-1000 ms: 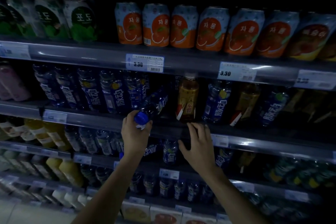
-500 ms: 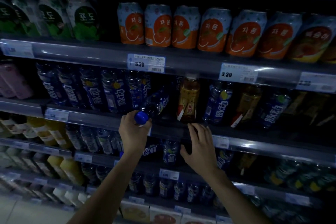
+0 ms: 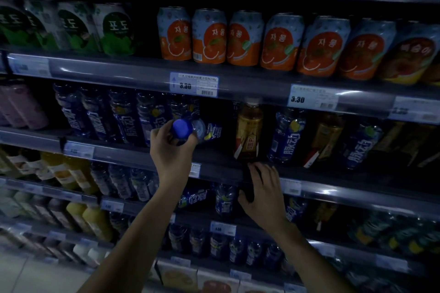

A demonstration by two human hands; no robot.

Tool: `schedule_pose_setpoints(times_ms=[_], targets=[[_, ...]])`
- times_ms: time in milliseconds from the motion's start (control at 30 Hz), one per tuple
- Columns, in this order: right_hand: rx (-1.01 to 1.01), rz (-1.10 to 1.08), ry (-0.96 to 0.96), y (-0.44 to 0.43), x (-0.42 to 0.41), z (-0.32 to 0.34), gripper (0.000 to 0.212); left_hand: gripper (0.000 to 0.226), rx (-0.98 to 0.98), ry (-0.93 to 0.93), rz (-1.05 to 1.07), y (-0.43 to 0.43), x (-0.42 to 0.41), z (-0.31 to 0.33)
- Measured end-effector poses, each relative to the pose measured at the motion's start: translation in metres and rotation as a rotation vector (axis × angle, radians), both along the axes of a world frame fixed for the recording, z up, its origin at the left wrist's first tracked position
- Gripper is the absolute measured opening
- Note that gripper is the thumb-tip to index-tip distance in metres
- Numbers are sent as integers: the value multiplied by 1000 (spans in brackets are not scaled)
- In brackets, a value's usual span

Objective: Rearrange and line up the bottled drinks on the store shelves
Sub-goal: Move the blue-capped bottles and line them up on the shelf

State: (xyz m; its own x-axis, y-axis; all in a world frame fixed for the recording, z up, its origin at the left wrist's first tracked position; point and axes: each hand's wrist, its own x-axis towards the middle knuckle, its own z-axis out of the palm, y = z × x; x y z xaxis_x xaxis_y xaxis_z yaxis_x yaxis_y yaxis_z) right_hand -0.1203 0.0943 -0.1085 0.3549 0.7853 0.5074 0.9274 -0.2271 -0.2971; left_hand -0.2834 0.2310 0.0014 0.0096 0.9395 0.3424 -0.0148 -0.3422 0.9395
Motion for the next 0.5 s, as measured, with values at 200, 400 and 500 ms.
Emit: schedule_pose_setpoints(times_ms=[200, 400, 500], targets=[[16, 2, 9, 1, -1, -1, 63, 38, 46, -61, 2, -3, 0, 11], [23, 5, -10, -2, 0, 0, 64, 38, 42, -186, 4, -4, 0, 23], [23, -1, -10, -2, -1, 1, 63, 38, 62, -198, -33, -2, 6, 32]])
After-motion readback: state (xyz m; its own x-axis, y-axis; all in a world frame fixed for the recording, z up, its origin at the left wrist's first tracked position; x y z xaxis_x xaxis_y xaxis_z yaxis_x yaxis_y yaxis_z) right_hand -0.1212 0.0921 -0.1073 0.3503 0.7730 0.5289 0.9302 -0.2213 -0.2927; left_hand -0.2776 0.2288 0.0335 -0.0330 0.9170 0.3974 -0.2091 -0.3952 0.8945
